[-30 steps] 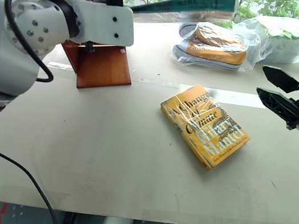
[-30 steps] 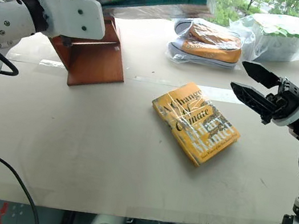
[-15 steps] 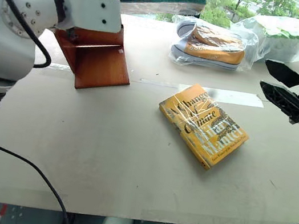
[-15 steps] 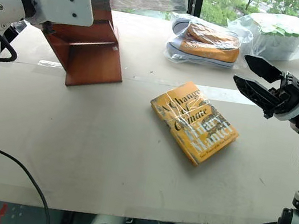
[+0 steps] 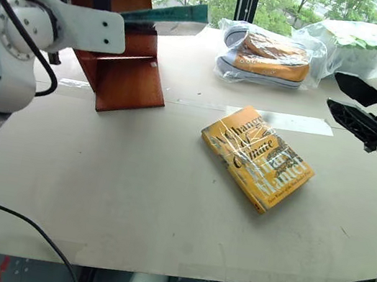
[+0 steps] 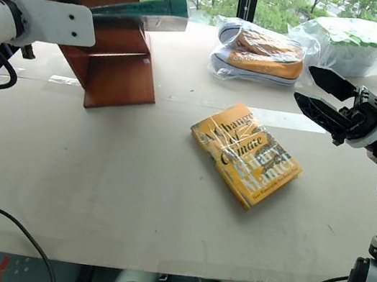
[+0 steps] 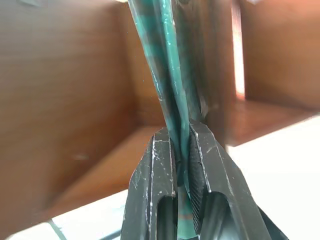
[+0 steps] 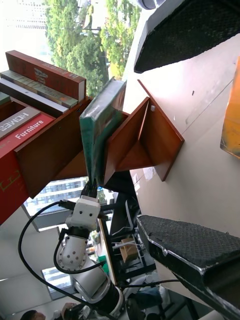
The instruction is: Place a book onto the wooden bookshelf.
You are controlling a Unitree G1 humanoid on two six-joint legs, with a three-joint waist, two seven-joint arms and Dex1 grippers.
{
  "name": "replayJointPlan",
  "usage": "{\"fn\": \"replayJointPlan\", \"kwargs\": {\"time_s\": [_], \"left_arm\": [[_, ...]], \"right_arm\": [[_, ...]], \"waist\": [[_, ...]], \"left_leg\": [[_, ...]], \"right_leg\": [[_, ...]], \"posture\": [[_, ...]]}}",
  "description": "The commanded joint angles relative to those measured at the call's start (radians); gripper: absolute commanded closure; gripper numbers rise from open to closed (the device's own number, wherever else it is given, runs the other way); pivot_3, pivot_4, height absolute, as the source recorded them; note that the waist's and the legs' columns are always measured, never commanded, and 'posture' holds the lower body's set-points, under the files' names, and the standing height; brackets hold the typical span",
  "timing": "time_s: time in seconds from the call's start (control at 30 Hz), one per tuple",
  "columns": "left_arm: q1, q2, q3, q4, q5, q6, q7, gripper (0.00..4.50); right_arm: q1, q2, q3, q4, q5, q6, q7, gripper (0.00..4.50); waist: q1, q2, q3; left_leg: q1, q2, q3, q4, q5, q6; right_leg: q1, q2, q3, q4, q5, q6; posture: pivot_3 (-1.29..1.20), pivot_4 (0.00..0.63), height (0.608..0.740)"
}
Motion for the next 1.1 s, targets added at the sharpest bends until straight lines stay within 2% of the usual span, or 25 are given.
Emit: {"fn": "replayJointPlan", "kwargs": {"time_s": [0.03,0.37,0.47,0.5,0.53,0.6,0.67,0.77,0.97,1.03,1.1], "left_arm": [[0.048,0.045,0.097,-0.069,0.039,0.056,-0.022,4.49],[0.075,0.055,0.132,-0.074,0.045,0.068,-0.077,4.49],[0.077,0.050,0.136,-0.060,0.044,0.058,-0.075,3.31],[0.077,0.046,0.138,-0.055,0.043,0.053,-0.070,3.21],[0.078,0.045,0.141,-0.052,0.042,0.048,-0.068,2.57],[0.079,0.042,0.147,-0.046,0.040,0.042,-0.063,2.28],[0.077,0.036,0.157,-0.042,0.038,0.036,-0.050,1.24],[0.070,0.010,0.177,-0.037,0.007,0.029,-0.031,0.07],[0.181,-0.018,0.337,-0.105,-0.066,0.011,0.032,0.07],[0.219,-0.056,0.412,-0.149,-0.102,0.020,0.059,0.07],[0.262,-0.180,0.490,-0.257,-0.217,0.084,0.048,0.07]], "right_arm": [[-0.020,-0.028,-0.015,-0.009,-0.004,-0.008,0.022,0.00],[-0.033,-0.015,-0.017,-0.002,-0.011,-0.011,0.016,0.00],[-0.034,-0.013,-0.017,-0.002,-0.017,-0.016,0.013,0.00],[-0.033,-0.013,-0.016,-0.003,-0.022,-0.019,0.012,0.00],[-0.032,-0.013,-0.016,-0.004,-0.023,-0.019,0.009,0.00],[-0.031,-0.011,-0.017,-0.005,-0.025,-0.019,0.007,0.00],[-0.030,-0.011,-0.020,-0.007,-0.025,-0.019,0.005,0.00],[-0.025,-0.011,-0.023,-0.003,-0.035,-0.030,0.000,0.00],[0.027,-0.019,-0.042,0.006,-0.074,-0.078,0.002,0.00],[0.055,-0.024,-0.059,-0.005,-0.072,-0.077,-0.011,0.00],[0.101,-0.040,-0.074,-0.016,-0.081,-0.081,-0.011,0.00]], "waist": [[-0.004,0.000,0.000],[-0.025,0.000,0.000],[-0.025,0.000,0.000],[-0.024,0.000,0.000],[-0.021,0.000,0.000],[-0.020,0.000,0.000],[-0.019,0.000,0.000],[-0.019,0.000,0.000],[-0.021,0.000,0.000],[-0.020,0.000,0.000],[-0.016,0.000,0.000]], "left_leg": [[0.000,0.000,0.000,0.000,0.000,0.000],[0.001,0.000,0.000,0.000,0.000,0.000],[0.001,0.000,0.001,0.000,0.000,0.000],[0.001,0.000,0.000,0.000,0.000,0.000],[0.001,0.000,0.000,0.000,0.000,0.000],[0.001,0.000,0.000,0.000,0.000,0.000],[0.001,0.000,0.000,0.000,0.000,0.000],[0.001,0.000,0.000,0.001,0.000,0.000],[0.001,0.000,0.000,0.001,0.000,0.000],[0.001,0.000,0.000,0.002,0.000,0.000],[0.001,0.000,0.000,0.002,0.000,0.000]], "right_leg": [[0.000,0.000,0.000,0.000,0.000,0.000],[0.000,0.000,0.000,0.001,0.000,0.000],[0.000,0.000,0.001,0.001,0.000,0.000],[0.000,0.000,0.001,0.001,0.000,0.000],[0.000,0.000,0.001,0.001,0.000,0.000],[0.000,0.000,0.000,0.001,0.000,0.000],[0.000,0.000,0.000,0.001,0.000,0.000],[0.000,0.000,0.000,0.002,0.000,0.000],[0.000,0.000,0.001,0.004,0.000,0.000],[0.000,0.000,0.001,0.004,0.000,0.000],[0.000,-0.001,0.001,0.005,0.000,0.000]], "posture": [[0.00,0.150,0.693],[0.00,0.150,0.693],[0.00,0.150,0.693],[0.00,0.150,0.693],[0.00,0.150,0.693],[0.00,0.150,0.693],[0.00,0.150,0.693],[0.00,0.150,0.693],[0.00,0.150,0.693],[0.00,0.150,0.693],[0.00,0.150,0.693]]}}
